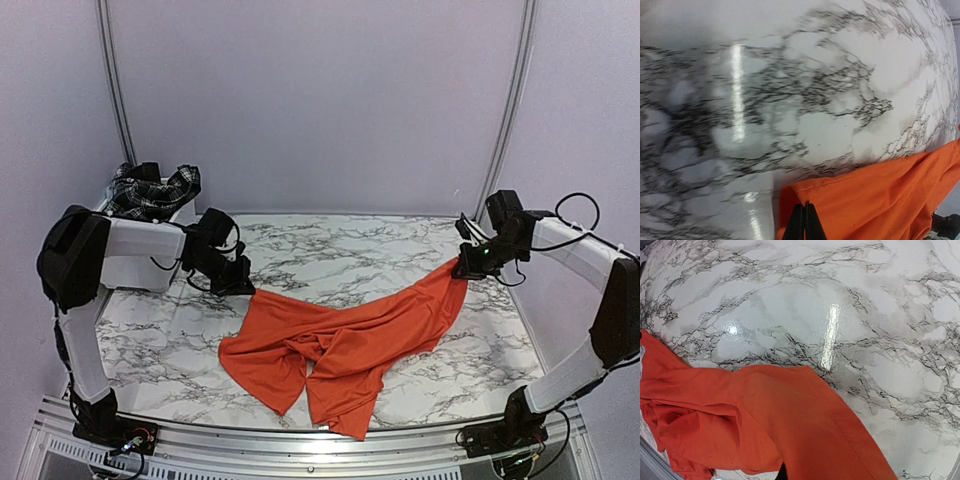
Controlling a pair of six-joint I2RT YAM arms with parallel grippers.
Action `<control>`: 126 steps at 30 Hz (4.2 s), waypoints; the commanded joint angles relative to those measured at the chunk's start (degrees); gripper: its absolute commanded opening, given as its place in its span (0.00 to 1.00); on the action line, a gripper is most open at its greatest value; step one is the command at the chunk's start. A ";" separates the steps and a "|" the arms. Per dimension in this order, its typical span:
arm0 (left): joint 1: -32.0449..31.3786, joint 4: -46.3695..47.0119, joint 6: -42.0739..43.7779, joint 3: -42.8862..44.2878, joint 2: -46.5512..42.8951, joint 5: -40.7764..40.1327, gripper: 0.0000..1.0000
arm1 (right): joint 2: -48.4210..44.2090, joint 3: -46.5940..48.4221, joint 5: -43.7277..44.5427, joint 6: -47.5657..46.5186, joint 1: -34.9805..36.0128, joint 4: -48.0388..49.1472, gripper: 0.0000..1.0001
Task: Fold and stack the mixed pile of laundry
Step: Pick up the crumpled T-shirt from the center of the board, then flatten out the crumpled T-shirt at the center of the board.
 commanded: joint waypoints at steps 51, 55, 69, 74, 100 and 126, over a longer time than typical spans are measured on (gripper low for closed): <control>2.67 -8.71 9.01 15.86 9.08 -12.54 0.00 | 18.50 7.79 -3.49 1.39 -0.47 8.47 0.00; 4.90 -8.68 8.13 18.79 2.66 -12.94 0.00 | 14.53 11.71 -2.38 1.06 -0.48 6.62 0.00; 6.70 -9.02 9.26 28.88 -18.75 -9.35 0.00 | 1.72 34.22 -0.01 -2.56 -0.51 2.65 0.00; 3.51 -9.26 10.60 28.80 -29.06 -11.43 0.00 | -7.27 37.34 0.79 -3.49 -0.31 1.39 0.00; -5.69 -12.87 12.76 27.10 -38.31 -30.21 0.00 | -11.77 40.08 -3.38 -8.30 0.67 3.17 0.00; 5.82 -15.41 16.44 31.59 3.13 -32.91 0.99 | 32.21 46.28 3.78 -4.57 2.62 3.36 0.94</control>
